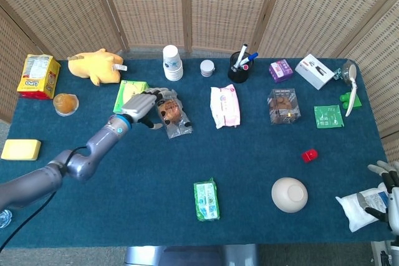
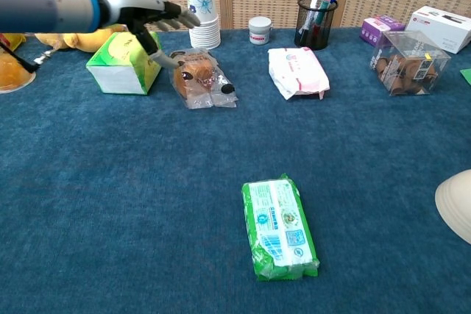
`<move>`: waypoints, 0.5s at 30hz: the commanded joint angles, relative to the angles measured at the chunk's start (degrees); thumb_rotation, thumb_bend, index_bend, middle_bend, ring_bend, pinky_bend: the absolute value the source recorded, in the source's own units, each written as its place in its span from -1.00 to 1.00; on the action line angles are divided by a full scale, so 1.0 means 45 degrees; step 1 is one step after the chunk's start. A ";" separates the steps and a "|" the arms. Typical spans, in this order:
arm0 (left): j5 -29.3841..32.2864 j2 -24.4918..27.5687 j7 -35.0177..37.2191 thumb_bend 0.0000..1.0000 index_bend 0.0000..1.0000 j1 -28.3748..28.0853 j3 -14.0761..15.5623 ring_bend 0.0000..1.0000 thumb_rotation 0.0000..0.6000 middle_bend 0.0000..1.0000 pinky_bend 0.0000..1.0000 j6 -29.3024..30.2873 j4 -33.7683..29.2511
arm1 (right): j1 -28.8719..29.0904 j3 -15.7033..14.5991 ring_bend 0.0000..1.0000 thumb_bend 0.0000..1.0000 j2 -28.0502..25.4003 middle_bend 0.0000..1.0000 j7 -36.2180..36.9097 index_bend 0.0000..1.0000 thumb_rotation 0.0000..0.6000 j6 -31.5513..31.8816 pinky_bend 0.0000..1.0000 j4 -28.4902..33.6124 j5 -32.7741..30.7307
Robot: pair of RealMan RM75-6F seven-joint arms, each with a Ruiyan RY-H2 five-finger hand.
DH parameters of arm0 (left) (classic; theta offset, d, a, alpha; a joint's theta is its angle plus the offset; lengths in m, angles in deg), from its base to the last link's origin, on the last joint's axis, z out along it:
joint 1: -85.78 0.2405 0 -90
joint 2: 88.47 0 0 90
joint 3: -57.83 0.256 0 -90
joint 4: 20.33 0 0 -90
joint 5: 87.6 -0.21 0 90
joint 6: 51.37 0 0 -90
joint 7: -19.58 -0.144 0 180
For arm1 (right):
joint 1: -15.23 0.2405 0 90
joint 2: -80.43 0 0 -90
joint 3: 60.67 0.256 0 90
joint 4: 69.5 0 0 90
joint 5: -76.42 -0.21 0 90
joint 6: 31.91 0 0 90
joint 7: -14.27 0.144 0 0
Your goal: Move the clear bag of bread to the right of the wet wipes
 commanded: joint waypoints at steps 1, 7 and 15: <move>0.0267 -0.0681 -0.0141 -0.40 -0.83 -0.0442 -0.0101 -1.00 1.00 -1.00 -1.00 -0.0039 0.0626 | -0.0043 0.0001 -0.87 -0.38 -0.0030 -0.60 0.0086 -0.49 1.00 0.0005 -0.91 -0.0009 -0.0027; 0.0744 -0.1750 -0.0280 -0.40 -0.84 -0.1025 -0.0079 -1.00 1.00 -1.00 -1.00 -0.0419 0.1858 | -0.0130 0.0021 -0.86 -0.38 -0.0118 -0.59 0.0232 -0.49 1.00 0.0076 -0.91 0.0041 -0.0005; 0.1011 -0.2084 -0.0595 -0.40 -0.74 -0.1407 0.0410 -1.00 1.00 -0.89 -0.93 -0.1385 0.2576 | -0.0288 0.0029 -0.86 -0.38 -0.0180 -0.59 0.0448 -0.49 1.00 0.0198 -0.91 0.0077 -0.0005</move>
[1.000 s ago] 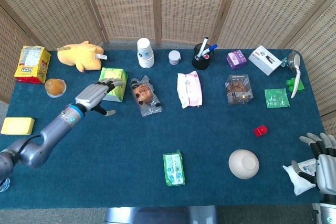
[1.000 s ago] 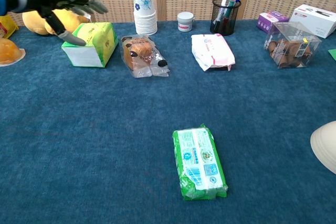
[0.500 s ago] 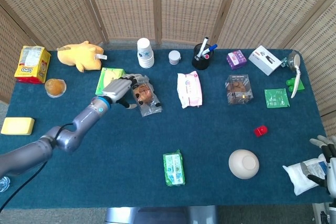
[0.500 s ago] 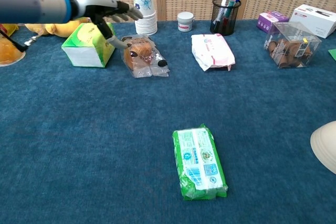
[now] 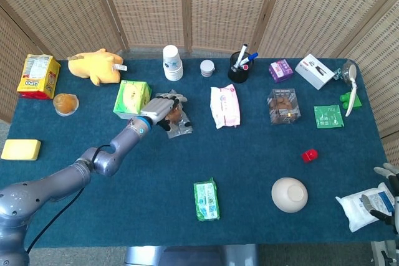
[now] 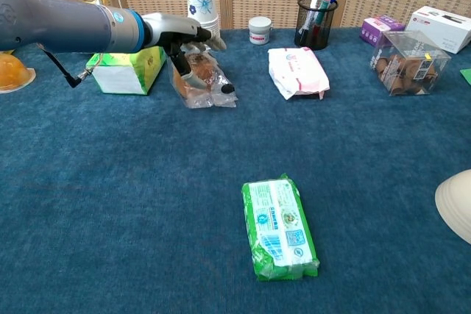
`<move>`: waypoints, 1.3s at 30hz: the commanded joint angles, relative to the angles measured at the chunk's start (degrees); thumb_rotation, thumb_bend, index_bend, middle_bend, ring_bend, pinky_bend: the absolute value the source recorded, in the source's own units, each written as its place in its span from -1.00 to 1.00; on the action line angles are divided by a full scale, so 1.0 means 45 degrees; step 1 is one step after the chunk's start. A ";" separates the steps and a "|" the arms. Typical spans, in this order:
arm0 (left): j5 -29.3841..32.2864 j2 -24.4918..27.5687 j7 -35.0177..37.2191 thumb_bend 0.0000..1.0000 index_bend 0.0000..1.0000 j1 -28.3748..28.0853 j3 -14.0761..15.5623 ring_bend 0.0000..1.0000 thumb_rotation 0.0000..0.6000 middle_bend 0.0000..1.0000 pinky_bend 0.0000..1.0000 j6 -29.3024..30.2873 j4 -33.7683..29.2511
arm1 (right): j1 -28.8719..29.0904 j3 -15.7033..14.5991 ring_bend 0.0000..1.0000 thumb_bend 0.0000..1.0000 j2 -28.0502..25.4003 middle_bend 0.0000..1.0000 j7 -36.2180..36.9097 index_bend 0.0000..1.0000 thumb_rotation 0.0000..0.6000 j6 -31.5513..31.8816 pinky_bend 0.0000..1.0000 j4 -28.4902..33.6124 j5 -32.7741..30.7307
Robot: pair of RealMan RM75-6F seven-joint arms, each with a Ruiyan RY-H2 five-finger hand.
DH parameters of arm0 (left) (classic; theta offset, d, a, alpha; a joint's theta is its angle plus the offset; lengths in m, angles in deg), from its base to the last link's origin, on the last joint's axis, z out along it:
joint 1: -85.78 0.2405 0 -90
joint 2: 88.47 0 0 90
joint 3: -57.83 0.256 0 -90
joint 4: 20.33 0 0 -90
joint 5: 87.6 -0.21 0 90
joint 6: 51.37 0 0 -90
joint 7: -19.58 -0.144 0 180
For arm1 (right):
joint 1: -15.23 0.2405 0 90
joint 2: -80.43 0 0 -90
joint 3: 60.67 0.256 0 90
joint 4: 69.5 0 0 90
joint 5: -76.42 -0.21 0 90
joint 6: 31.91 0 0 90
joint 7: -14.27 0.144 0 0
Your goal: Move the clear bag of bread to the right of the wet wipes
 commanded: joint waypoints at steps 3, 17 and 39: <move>0.0326 0.0168 -0.0200 -0.40 -0.70 -0.0078 0.0330 -1.00 1.00 -0.85 -0.85 -0.0484 -0.0086 | -0.0026 0.0009 -0.86 -0.38 -0.0015 -0.59 0.0102 -0.49 1.00 0.0031 -0.91 -0.0015 0.0077; -0.0280 0.2659 0.0395 -0.40 -0.56 0.1100 0.0747 -1.00 1.00 -0.75 -0.61 -0.0639 -0.3965 | -0.0095 0.0001 -0.86 -0.38 -0.0021 -0.59 0.0249 -0.49 1.00 0.0207 -0.90 0.0029 0.0371; -0.3838 0.3945 0.3039 -0.40 -0.59 0.3023 0.0087 -1.00 1.00 -0.79 -0.77 0.1589 -0.7426 | -0.0366 -0.0105 -0.86 -0.38 -0.0086 -0.59 0.0466 -0.49 1.00 0.0603 -0.90 0.0042 0.0687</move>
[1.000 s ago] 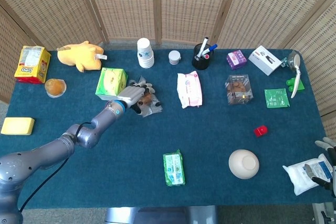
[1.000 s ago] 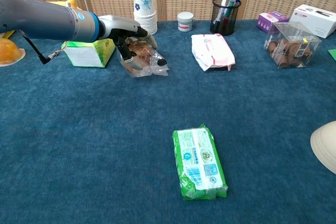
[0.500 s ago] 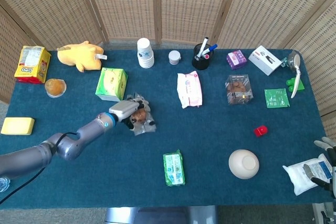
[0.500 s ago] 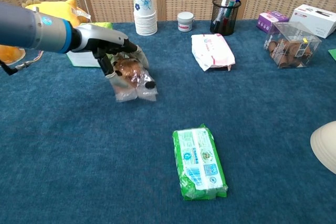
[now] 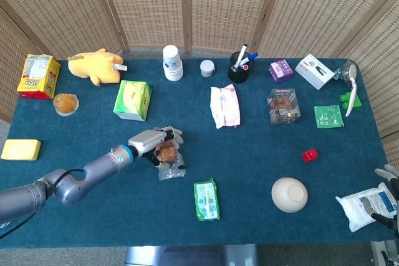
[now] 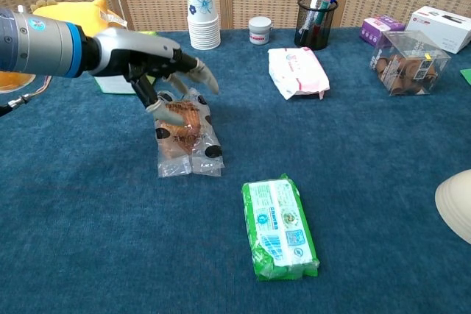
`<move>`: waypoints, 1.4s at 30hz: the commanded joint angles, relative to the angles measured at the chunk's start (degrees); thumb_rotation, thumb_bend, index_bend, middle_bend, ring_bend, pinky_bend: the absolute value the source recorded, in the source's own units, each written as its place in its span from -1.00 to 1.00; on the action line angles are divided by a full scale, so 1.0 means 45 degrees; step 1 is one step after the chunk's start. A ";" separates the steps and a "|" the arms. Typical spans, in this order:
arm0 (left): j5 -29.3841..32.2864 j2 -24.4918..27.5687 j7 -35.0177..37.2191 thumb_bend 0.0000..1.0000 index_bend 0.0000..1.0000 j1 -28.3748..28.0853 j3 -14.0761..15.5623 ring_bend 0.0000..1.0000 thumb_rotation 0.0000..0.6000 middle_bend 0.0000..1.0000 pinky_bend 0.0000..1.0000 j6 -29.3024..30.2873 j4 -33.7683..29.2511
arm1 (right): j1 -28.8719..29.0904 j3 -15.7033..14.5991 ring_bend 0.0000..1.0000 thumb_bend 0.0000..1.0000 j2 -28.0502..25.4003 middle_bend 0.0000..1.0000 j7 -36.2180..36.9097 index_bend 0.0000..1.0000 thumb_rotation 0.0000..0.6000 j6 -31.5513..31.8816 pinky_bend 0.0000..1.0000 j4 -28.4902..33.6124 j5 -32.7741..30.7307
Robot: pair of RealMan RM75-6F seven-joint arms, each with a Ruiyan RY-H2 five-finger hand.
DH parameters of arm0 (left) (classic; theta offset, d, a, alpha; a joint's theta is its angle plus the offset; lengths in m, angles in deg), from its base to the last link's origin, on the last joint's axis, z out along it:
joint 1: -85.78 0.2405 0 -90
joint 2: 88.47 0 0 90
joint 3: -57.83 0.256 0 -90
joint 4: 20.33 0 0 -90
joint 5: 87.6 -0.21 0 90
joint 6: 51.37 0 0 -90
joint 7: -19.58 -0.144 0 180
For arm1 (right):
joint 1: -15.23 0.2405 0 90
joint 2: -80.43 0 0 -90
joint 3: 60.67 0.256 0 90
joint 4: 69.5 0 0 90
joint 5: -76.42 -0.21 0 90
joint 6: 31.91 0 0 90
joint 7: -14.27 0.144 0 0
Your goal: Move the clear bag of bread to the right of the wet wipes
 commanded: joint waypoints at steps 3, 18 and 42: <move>-0.2235 -0.0123 -0.0299 -0.40 -0.56 0.0839 0.0058 -1.00 1.00 -0.79 -0.80 0.3094 0.0369 | -0.0038 -0.0024 -0.86 -0.38 0.0039 -0.59 0.0048 -0.49 1.00 0.0029 -0.90 -0.0058 0.0034; -0.2074 0.0019 -0.4159 -0.40 -0.67 0.1536 0.1391 -1.00 1.00 -0.89 -0.96 0.4481 0.2098 | 0.0170 0.0013 -0.86 -0.38 0.0208 -0.59 0.0037 -0.49 1.00 -0.0240 -0.90 -0.0175 0.0131; -0.0038 -0.3257 -0.7457 -0.40 -0.75 0.0557 0.0830 -1.00 1.00 -1.00 -1.00 0.4475 0.3073 | -0.0060 0.0015 -0.86 -0.39 0.0256 -0.59 0.0719 -0.49 1.00 -0.0171 -0.90 -0.0710 -0.0087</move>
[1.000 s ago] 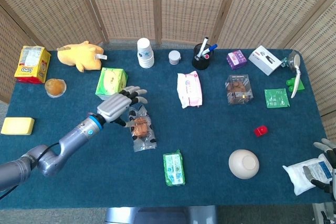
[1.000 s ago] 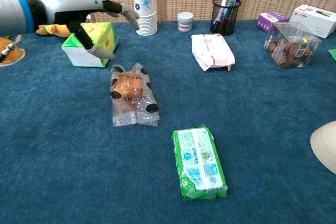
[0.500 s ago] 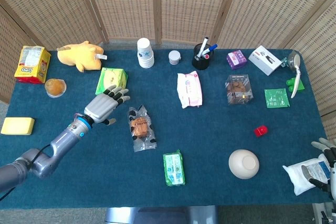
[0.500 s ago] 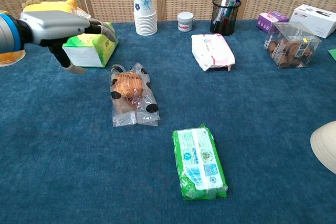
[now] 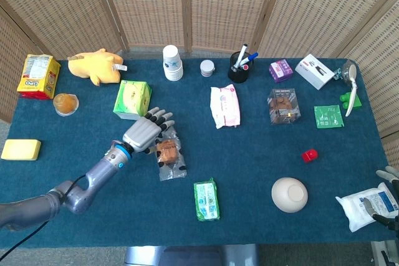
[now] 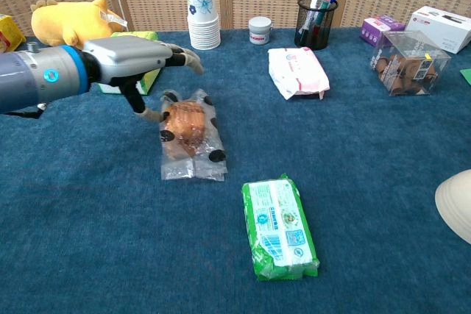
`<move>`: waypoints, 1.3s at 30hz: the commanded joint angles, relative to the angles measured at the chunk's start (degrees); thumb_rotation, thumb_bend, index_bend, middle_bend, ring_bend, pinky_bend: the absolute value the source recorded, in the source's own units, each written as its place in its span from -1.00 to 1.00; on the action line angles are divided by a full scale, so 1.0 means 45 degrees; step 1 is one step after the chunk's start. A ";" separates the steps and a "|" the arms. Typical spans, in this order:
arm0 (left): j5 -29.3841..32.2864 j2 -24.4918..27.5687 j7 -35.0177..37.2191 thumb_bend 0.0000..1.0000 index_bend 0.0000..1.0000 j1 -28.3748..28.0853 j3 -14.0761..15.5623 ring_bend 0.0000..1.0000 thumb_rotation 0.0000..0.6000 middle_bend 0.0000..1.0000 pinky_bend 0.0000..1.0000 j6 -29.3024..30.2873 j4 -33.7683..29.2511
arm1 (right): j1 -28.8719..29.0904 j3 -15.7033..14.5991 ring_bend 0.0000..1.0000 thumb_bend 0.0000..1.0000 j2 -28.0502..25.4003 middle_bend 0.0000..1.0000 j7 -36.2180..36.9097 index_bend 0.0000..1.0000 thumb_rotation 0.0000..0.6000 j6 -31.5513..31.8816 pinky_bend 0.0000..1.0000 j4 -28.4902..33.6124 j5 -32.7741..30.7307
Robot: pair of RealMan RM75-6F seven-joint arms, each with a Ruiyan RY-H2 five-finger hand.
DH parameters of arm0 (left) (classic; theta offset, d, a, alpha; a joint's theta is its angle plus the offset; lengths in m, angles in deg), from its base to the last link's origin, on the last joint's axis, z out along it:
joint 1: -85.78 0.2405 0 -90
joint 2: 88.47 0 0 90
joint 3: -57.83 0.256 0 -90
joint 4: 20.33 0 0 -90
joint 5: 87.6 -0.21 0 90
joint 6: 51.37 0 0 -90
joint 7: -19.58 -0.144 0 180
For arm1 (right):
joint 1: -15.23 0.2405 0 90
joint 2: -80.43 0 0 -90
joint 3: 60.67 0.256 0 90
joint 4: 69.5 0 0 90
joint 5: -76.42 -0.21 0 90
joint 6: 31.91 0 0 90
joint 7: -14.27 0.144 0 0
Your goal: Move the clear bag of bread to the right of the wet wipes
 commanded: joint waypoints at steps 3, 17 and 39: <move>0.1424 -0.0940 -0.0497 -0.40 -0.72 -0.0491 -0.0736 -1.00 1.00 -1.00 -1.00 -0.0236 -0.0011 | -0.0068 0.0002 -0.86 -0.38 0.0046 -0.59 0.0202 -0.49 1.00 0.0008 -0.90 -0.0187 -0.0069; 0.2562 -0.1981 -0.1348 -0.40 -0.69 -0.0881 -0.1423 -1.00 1.00 -0.95 -1.00 0.0947 -0.0106 | -0.0212 0.0037 -0.86 -0.38 0.0115 -0.59 0.0690 -0.49 1.00 -0.0013 -0.90 -0.0619 -0.0214; 0.1259 -0.0482 -0.1073 -0.40 -0.74 0.0406 0.0372 -1.00 1.00 -0.99 -1.00 0.1402 -0.1758 | -0.0172 -0.0013 -0.86 -0.38 0.0109 -0.59 0.0533 -0.49 1.00 -0.0040 -0.90 -0.0466 -0.0037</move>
